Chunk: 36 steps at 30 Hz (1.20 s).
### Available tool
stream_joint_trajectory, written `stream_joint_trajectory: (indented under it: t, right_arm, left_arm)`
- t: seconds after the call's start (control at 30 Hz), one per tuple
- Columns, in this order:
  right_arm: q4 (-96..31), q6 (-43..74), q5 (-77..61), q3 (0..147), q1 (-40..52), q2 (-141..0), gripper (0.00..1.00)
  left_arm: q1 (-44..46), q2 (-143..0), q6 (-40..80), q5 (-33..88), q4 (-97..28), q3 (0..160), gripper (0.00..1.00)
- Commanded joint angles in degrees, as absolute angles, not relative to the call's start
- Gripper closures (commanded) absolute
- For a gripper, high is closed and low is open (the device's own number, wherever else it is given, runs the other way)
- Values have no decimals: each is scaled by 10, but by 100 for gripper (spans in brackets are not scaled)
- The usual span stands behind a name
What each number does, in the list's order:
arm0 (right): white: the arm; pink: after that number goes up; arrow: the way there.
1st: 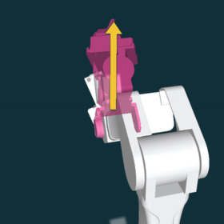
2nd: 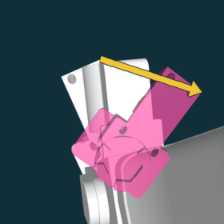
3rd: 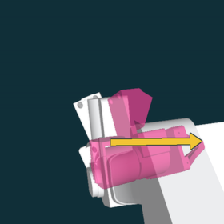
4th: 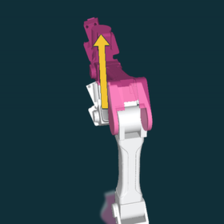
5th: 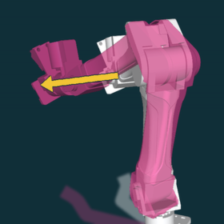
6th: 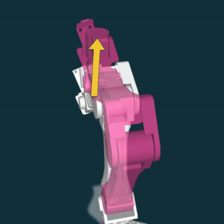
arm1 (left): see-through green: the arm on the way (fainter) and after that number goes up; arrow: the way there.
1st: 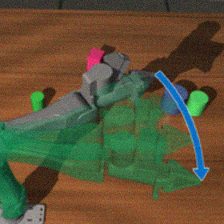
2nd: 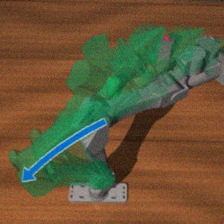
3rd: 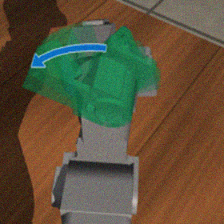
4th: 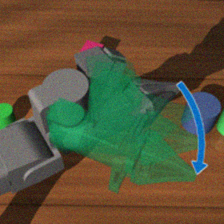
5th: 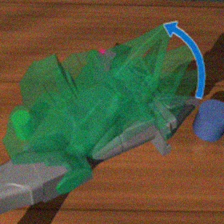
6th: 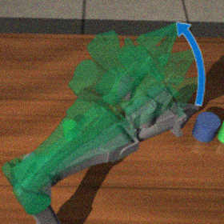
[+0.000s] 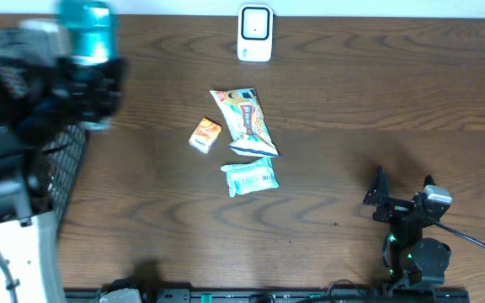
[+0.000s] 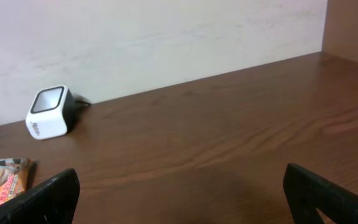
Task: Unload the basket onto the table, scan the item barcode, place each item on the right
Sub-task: 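Carry the Listerine bottle right and stand it upright on the table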
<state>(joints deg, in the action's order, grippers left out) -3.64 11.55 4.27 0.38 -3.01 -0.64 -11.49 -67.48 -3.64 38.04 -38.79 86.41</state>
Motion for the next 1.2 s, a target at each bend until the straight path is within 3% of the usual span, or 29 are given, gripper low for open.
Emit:
stream_joint_trajectory:
  t: [0.0, 0.23, 0.43, 0.73, 1.17]
  right_arm:
    - [-39, 120, 42, 3, -27, -4, 1]
    - [-39, 120, 42, 3, -27, -4, 1]
    - [-39, 120, 42, 3, -27, -4, 1]
    - [-39, 120, 42, 3, -27, -4, 1]
    - [-39, 120, 42, 3, -27, -4, 1]
  left_arm:
    - [44, -704, 14, 363, -381, 880, 48]
    - [269, -831, 65, 171, -370, 876, 48]
    - [365, -970, 202, 48, -298, 876, 48]
    - [416, -1147, 454, -12, -226, 876, 48]
    - [429, -1219, 462, -12, -213, 876, 47]
